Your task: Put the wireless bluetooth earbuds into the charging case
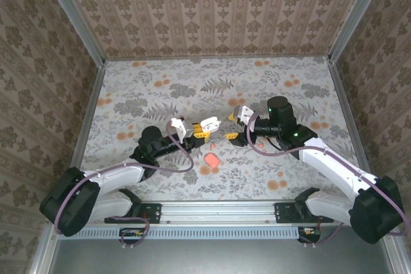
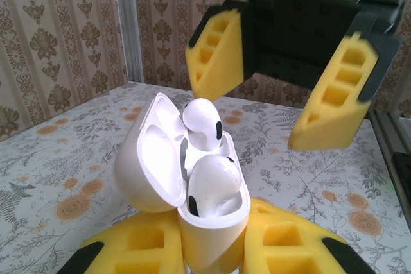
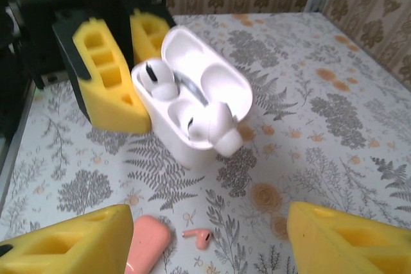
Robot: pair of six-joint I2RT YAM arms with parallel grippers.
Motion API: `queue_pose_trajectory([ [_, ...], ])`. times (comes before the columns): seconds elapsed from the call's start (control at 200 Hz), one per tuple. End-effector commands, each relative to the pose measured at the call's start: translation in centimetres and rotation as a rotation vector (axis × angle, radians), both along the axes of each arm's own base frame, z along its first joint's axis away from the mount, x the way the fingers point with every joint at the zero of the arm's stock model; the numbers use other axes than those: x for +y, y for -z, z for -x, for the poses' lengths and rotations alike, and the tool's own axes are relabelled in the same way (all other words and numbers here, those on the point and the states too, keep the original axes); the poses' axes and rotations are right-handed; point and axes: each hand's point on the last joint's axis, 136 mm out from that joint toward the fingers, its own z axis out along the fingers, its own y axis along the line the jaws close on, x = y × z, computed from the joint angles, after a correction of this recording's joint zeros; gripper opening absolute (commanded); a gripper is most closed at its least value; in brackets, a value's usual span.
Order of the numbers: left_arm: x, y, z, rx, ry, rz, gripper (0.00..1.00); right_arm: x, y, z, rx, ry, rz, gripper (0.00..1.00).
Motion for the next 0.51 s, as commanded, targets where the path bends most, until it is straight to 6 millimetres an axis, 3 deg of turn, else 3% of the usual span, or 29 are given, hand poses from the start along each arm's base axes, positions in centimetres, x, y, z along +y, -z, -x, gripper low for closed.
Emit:
queue_pose_trajectory([
  [0.0, -0.2, -1.7, 0.5, -0.053, 0.032, 0.018, 0.13, 0.8, -0.8, 0.4, -0.052, -0.093, -0.006, 0.64],
  [0.5, -0.3, -1.5, 0.4, -0.049, 0.027, 0.016, 0.13, 3.0, -1.4, 0.2, -0.030, -0.196, -0.057, 0.58],
])
